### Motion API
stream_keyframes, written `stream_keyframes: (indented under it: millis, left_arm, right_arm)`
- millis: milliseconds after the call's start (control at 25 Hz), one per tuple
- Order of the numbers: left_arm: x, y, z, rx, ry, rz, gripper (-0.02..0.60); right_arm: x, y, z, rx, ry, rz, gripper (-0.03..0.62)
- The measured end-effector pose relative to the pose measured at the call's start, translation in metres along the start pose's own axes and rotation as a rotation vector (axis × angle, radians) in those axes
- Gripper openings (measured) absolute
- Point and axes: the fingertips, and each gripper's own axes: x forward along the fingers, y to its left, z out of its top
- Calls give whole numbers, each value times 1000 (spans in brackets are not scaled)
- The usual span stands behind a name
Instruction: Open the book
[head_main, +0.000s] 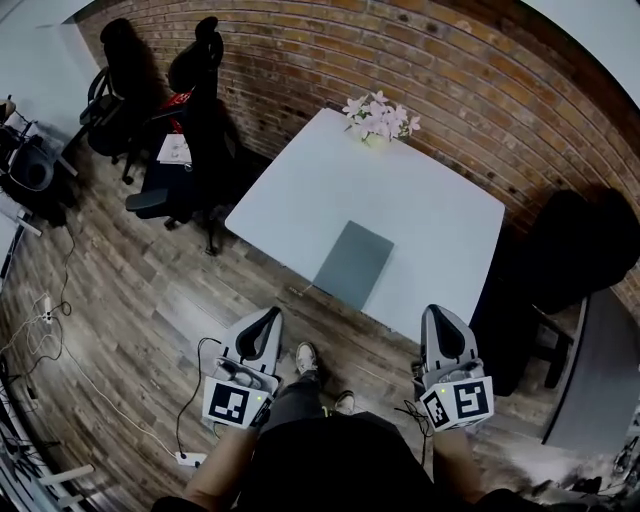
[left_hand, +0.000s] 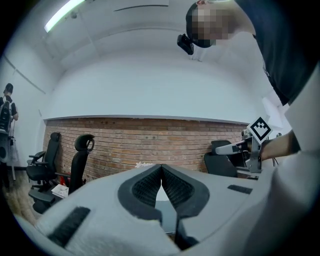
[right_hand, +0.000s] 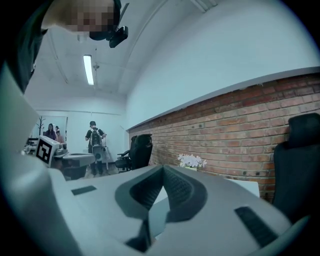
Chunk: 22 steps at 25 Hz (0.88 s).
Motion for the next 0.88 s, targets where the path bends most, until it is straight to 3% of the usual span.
stream_keyframes:
  millis: [160,320,400,640,880]
  left_arm:
    - [27,30,-2,-62,20,-30,26]
    - [47,43,16,-52,-90,-108,25]
    - [57,48,16,-61,-105,-124,25]
    - [85,45,-1,-96,-44,-145,26]
    - [112,39,13,-71,-60,-124,25]
  right_arm:
    - [38,1,13,-6,-8,-38,12]
    - [61,0,18,10,-2,-92,12]
    - [66,-2,18,5,12,-109,12]
    - [76,-22,10,-7,44,-145,12]
    - [89,-44,-1,22,57,-117,13]
